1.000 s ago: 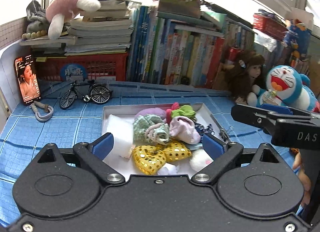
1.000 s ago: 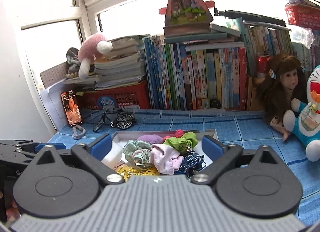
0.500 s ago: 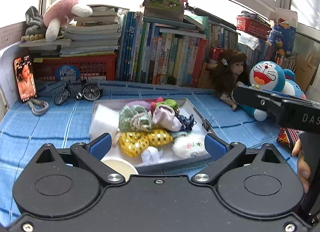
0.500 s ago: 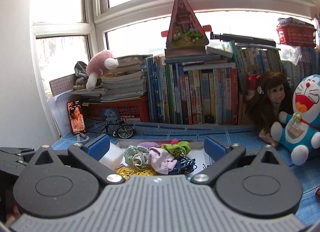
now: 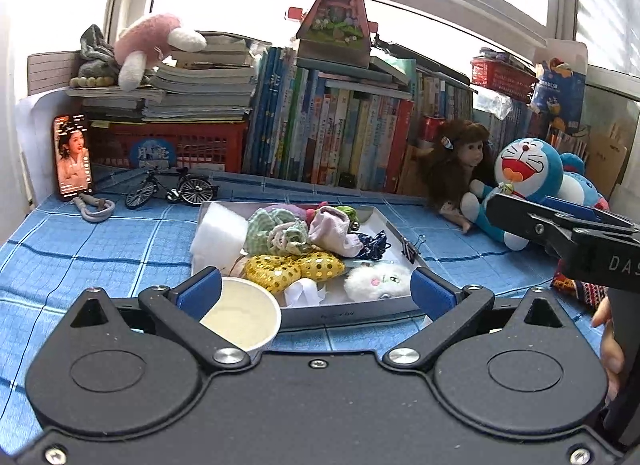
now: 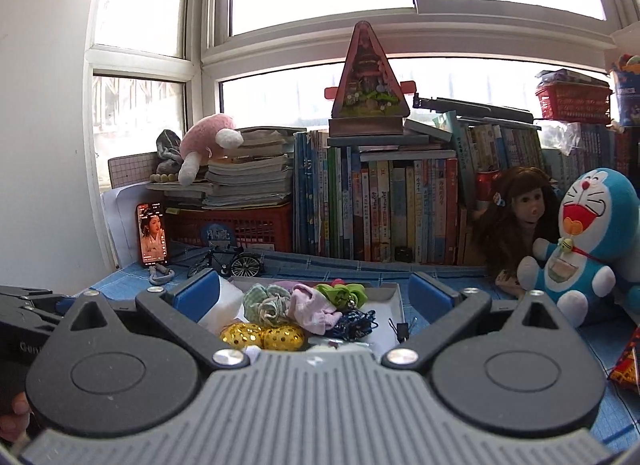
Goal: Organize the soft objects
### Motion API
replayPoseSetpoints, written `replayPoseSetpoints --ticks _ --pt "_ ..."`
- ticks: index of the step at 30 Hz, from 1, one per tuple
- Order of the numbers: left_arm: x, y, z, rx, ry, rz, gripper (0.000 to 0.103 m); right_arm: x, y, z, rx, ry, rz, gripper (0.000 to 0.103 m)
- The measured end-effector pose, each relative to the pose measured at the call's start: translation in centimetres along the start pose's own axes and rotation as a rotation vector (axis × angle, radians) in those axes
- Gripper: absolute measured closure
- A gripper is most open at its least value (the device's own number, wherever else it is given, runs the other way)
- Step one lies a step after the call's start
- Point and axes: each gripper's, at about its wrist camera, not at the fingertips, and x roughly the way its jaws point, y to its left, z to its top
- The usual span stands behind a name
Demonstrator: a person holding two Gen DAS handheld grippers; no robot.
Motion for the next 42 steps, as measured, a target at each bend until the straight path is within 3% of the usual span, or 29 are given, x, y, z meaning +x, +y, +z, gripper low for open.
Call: replayPoseSetpoints --ticks 6,17,42 --pt "-0.9 0.2 -2.4 0.02 -0.008 0.042 0.002 -1.4 0.3 -1.9 -0.023 -0.021 -0.06 0.0" --pt "-2.2 0.9 -5.9 -0.046 0.024 0.075 0.002 -3.8 1.7 -5.3 -0.086 -0.057 -0.1 0.0" --pt "1.5 1.8 -11.8 -0.036 0.148 0.213 0.001 -0.8 2.8 -12.8 -0.056 0.145 -0.15 0.0"
